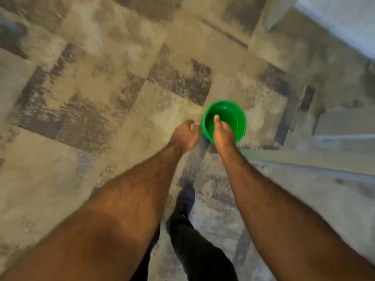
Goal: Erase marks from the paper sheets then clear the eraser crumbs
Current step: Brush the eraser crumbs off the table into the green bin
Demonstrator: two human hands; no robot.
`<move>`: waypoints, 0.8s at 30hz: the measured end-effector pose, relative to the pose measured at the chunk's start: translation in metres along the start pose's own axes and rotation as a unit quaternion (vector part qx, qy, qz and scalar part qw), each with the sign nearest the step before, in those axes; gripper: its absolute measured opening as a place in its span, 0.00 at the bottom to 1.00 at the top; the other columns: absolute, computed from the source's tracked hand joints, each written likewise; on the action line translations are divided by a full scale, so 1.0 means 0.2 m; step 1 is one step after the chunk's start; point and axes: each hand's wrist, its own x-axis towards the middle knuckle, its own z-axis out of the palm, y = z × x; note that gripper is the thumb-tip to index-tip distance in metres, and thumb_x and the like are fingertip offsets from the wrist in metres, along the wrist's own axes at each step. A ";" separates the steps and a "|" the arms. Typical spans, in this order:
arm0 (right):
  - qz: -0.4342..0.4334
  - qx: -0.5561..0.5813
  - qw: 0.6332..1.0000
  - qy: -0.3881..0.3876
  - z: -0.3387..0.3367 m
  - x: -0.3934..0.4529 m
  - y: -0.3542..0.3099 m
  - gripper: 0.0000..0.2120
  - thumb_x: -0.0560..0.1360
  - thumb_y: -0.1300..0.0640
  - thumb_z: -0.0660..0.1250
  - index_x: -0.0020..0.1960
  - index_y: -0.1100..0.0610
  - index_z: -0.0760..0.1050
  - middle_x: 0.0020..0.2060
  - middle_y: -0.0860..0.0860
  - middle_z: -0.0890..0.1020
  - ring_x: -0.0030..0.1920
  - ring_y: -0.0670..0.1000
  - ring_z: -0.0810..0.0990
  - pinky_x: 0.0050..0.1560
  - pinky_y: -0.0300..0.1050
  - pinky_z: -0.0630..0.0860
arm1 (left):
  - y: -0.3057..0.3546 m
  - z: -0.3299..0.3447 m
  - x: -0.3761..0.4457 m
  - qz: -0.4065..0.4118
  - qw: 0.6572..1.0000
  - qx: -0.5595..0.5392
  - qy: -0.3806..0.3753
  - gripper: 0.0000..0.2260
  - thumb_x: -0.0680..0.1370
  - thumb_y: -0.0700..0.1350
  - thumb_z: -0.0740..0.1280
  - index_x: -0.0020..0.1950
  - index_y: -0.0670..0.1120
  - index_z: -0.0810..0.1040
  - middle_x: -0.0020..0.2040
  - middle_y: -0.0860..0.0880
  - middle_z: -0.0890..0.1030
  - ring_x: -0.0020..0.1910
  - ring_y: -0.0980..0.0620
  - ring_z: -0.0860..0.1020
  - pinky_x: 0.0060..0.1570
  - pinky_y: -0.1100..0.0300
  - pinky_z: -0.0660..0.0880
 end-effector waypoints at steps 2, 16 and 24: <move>0.040 0.030 0.999 0.015 0.10 0.18 0.14 0.25 0.81 0.42 0.54 0.57 0.61 0.78 0.53 0.58 0.81 0.55 0.59 0.78 0.53 0.47 0.72 | -0.07 0.12 0.17 -0.004 1.000 0.010 -0.005 0.22 0.83 0.53 0.58 0.73 0.42 0.70 0.71 0.40 0.74 0.70 0.41 0.72 0.65 0.57 0.68; 0.348 0.318 0.882 0.001 0.31 0.77 0.98 0.26 0.80 0.44 0.58 0.70 0.61 0.65 0.62 0.58 0.74 0.59 0.55 0.76 0.59 0.47 0.76 | -0.39 0.78 0.79 -0.146 0.978 -0.126 -0.081 0.24 0.82 0.51 0.62 0.76 0.42 0.63 0.72 0.42 0.71 0.64 0.43 0.74 0.65 0.50 0.73; 0.331 0.451 0.827 0.056 0.39 0.84 0.98 0.08 0.80 0.61 0.61 0.54 0.66 0.73 0.50 0.60 0.79 0.49 0.54 0.81 0.51 0.44 0.82 | -0.38 0.85 0.85 -0.138 0.966 -0.217 -0.019 0.20 0.80 0.49 0.67 0.67 0.37 0.74 0.59 0.39 0.81 0.54 0.42 0.82 0.56 0.51 0.80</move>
